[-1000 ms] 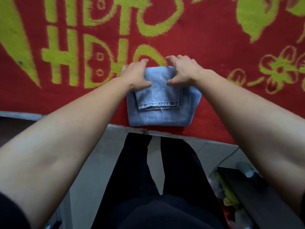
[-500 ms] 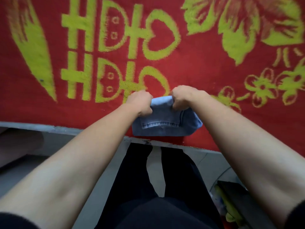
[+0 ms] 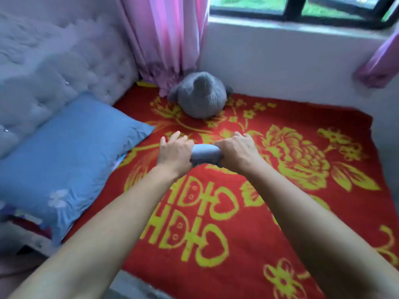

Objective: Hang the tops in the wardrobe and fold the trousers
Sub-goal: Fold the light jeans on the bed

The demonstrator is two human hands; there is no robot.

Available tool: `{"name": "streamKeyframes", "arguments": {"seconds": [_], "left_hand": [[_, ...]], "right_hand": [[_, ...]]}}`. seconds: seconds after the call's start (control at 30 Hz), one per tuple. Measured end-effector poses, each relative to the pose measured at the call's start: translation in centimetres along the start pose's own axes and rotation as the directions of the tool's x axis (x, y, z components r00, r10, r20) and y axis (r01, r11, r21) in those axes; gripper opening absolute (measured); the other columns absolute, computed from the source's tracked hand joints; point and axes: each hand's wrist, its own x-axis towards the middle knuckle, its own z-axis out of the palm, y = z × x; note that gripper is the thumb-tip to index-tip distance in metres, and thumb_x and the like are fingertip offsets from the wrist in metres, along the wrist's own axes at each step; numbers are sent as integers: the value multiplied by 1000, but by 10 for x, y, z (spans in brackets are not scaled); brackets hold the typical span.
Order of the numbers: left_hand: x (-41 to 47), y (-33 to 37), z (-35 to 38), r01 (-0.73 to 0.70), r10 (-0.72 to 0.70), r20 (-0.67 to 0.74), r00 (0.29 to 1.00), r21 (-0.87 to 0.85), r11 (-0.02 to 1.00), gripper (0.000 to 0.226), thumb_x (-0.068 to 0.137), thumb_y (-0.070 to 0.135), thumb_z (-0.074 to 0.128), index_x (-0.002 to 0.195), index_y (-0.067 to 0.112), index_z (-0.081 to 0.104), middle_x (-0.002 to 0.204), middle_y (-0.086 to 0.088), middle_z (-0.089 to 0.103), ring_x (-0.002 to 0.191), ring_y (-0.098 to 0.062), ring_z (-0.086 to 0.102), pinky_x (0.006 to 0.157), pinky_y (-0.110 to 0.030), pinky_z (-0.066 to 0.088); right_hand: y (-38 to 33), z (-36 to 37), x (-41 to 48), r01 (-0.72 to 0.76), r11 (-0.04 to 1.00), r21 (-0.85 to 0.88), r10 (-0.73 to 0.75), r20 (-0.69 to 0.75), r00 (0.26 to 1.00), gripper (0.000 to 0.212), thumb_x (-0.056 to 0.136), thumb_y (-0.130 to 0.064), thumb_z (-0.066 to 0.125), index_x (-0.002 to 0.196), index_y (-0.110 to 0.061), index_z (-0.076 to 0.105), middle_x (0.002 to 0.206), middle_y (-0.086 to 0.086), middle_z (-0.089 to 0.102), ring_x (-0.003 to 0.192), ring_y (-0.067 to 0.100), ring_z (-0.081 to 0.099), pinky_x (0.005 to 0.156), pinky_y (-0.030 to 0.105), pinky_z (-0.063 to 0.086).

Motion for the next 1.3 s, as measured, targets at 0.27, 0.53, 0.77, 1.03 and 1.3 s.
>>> {"name": "streamKeyframes", "arguments": {"seconds": [0.27,0.53,0.77,1.03,1.3], "left_hand": [[-67,-43,-152,263,-221,-402,889,52,964,50,83,38,65,128,23,50,128,4,60,135,-23,40,102,-44,36],[-237,-94,-183,604,-516,-443,734,75,794,61,85,34,64,140,20,41,135,-1,55,131,-27,45,99,-44,44],[-437,-139,-231,816,-685,-482,547,124,564,66,82,37,61,143,24,37,137,2,54,129,-24,43,98,-41,41],[-706,-179,-278,966,-763,-592,259,172,194,85,80,32,68,150,23,20,153,-6,33,142,-34,25,106,-52,34],[-967,-227,-320,979,-768,-634,90,196,-47,86,80,32,66,152,25,18,155,-7,31,141,-33,29,104,-50,40]], "right_hand": [[-56,-157,-13,172,982,-73,-186,-434,881,40,82,-40,62,121,-36,57,109,-6,71,103,25,66,75,34,50],[-190,-187,-64,498,860,-114,-486,-484,728,44,83,-30,62,125,-32,51,113,-5,67,105,24,65,76,34,52],[-355,-231,-156,733,651,-198,-701,-527,481,48,84,-33,64,129,-32,48,113,-4,68,103,26,65,67,33,46],[-569,-278,-323,849,427,-311,-775,-610,166,33,86,-24,57,119,-29,52,102,-4,68,91,27,65,56,31,36],[-775,-315,-497,903,242,-355,-731,-679,-71,42,85,-28,64,125,-28,53,103,-3,68,88,26,67,59,32,43]]}}
